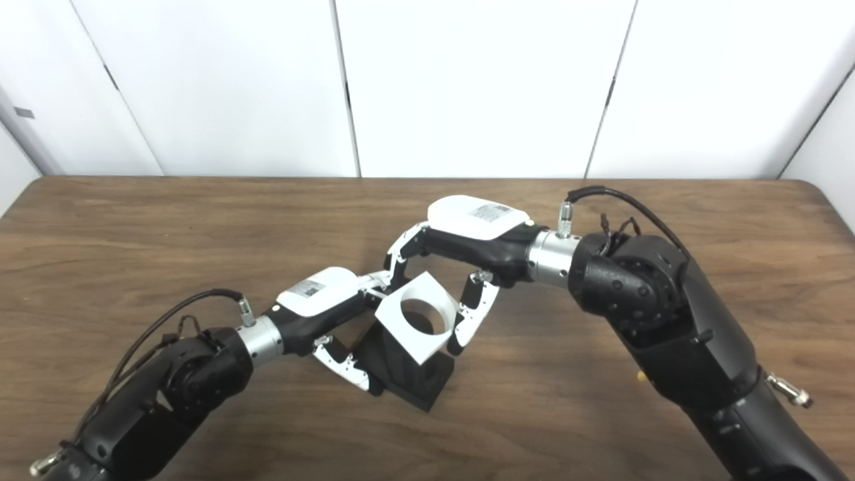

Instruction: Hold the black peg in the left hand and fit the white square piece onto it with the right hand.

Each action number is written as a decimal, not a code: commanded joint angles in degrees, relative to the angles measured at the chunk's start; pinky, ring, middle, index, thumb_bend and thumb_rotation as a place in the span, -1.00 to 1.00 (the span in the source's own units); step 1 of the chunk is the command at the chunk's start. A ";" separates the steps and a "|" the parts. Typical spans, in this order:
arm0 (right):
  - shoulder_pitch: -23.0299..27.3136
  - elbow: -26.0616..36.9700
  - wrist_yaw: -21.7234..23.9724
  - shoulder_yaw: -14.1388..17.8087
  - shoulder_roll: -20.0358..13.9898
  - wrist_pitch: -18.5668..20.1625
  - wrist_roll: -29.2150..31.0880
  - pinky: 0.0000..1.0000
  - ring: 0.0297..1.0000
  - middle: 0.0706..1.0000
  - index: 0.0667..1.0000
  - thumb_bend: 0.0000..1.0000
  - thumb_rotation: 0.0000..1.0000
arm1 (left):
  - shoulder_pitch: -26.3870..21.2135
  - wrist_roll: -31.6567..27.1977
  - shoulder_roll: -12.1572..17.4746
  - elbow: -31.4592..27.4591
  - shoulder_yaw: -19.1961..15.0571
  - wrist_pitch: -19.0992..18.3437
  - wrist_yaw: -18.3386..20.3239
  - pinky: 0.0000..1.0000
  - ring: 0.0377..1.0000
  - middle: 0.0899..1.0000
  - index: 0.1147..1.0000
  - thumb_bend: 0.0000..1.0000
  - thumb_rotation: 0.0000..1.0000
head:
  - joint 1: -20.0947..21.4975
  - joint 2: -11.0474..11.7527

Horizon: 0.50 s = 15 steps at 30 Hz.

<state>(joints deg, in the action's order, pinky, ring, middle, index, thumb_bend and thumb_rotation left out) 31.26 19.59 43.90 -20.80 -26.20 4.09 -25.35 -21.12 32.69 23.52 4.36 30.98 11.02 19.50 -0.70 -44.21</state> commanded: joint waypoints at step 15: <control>2.49 -0.57 -1.27 -0.17 1.57 -1.31 0.48 0.48 0.65 0.53 -0.12 0.05 -0.74 | 0.80 2.36 -0.26 1.16 2.24 -2.03 4.95 0.72 0.96 0.91 -0.15 0.05 -0.86 | 0.02 -0.42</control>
<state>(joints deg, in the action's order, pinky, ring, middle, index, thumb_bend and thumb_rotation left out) 31.27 18.36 43.89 -21.40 -25.04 4.02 -25.45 -21.21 32.88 23.49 4.18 30.96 10.77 19.91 -0.62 -44.56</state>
